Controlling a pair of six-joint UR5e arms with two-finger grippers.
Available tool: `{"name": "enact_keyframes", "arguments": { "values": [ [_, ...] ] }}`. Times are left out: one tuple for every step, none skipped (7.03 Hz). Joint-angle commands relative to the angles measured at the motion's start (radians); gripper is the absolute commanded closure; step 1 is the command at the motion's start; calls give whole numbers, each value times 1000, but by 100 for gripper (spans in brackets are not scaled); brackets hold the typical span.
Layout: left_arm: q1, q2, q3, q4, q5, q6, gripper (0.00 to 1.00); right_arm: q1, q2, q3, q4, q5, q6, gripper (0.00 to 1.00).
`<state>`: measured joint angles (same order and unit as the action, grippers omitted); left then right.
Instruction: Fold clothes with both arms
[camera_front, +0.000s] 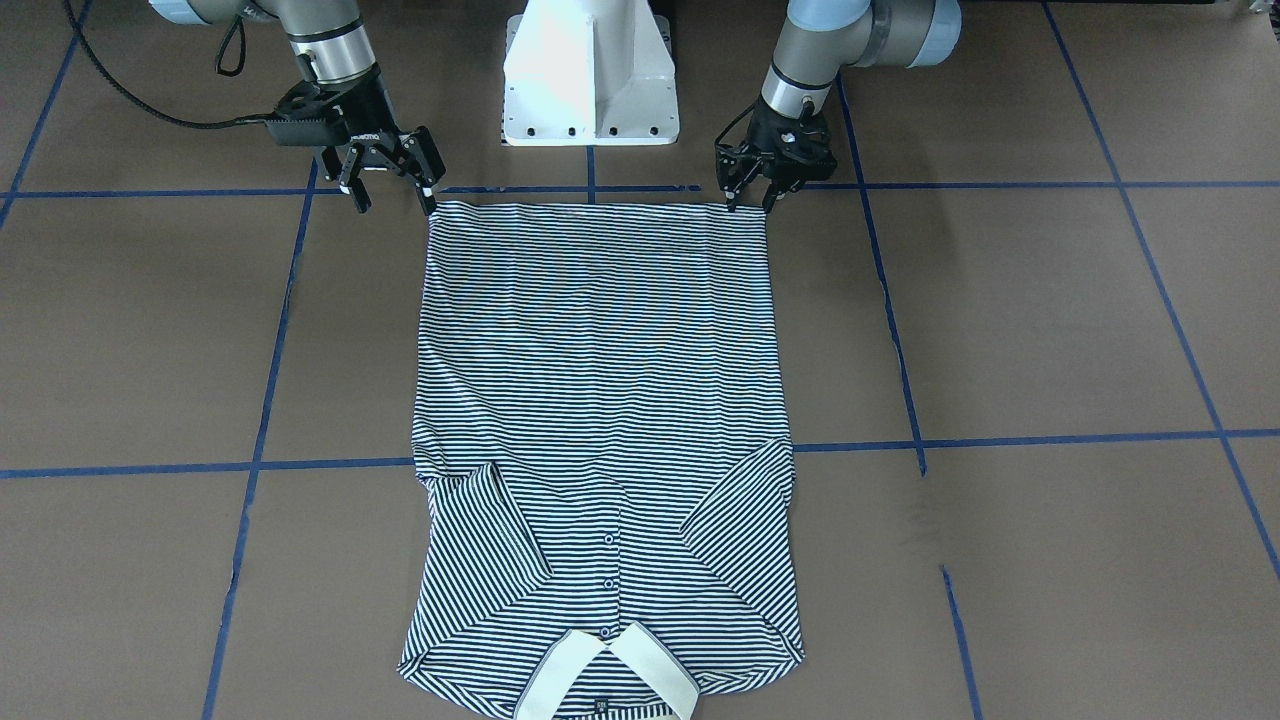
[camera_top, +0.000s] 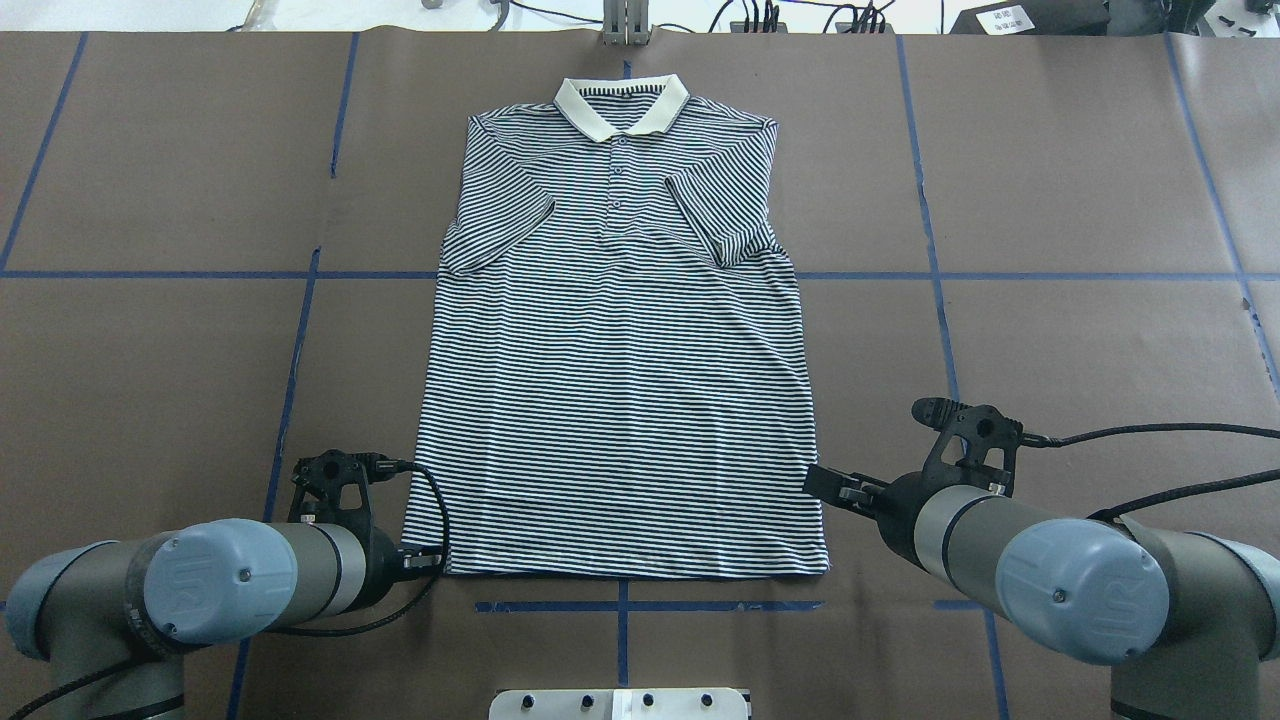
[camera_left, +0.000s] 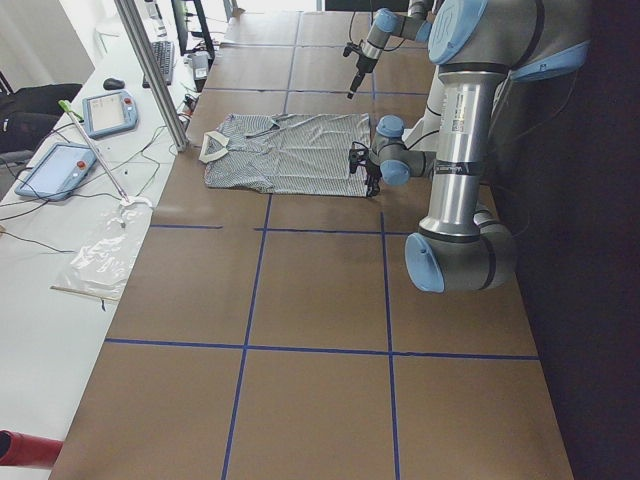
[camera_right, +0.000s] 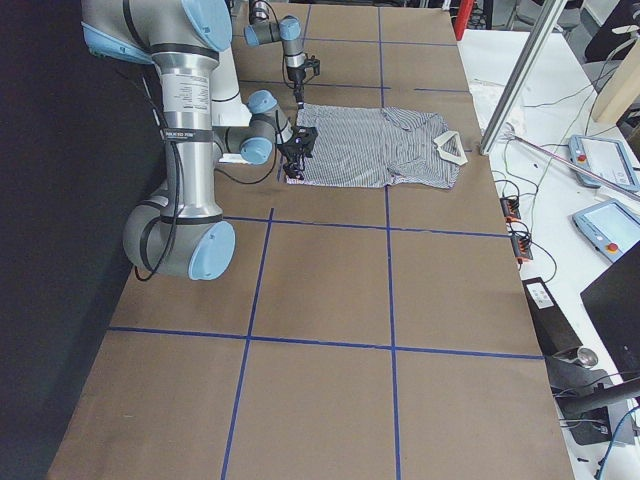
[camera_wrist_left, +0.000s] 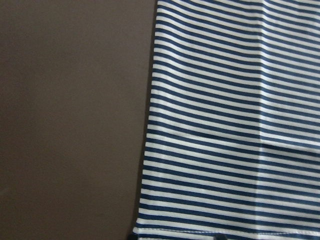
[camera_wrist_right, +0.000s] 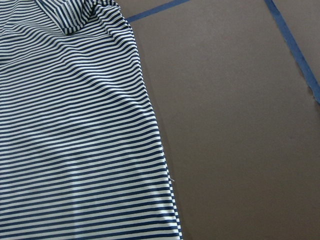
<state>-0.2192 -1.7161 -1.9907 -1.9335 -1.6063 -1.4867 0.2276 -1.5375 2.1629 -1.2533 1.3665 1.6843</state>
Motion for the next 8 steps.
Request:
{"name": "enact_keyframes", "arguments": {
  "values": [
    [0, 16, -3, 1, 0, 2, 42, -1, 0, -2, 0, -1, 0, 2],
    [0, 15, -3, 1, -1, 2, 42, -1, 0, -2, 0, -1, 0, 2],
    [1, 15, -3, 1, -1, 2, 42, 1, 0, -2, 0, -1, 0, 2],
    [3, 10, -5, 1, -1, -1, 53, -1, 0, -2, 0, -1, 0, 2],
    [3, 6, -5, 1, -1, -1, 64, -1, 0, -2, 0, -1, 0, 1],
    [3, 4, -5, 1, -3, -1, 71, -1, 0, -2, 0, -1, 0, 1],
    [3, 4, -5, 1, -3, -1, 71, -1, 0, -2, 0, -1, 0, 1],
    [3, 4, -2, 1, -4, -1, 73, -1, 0, -2, 0, -1, 0, 1]
  ]
}}
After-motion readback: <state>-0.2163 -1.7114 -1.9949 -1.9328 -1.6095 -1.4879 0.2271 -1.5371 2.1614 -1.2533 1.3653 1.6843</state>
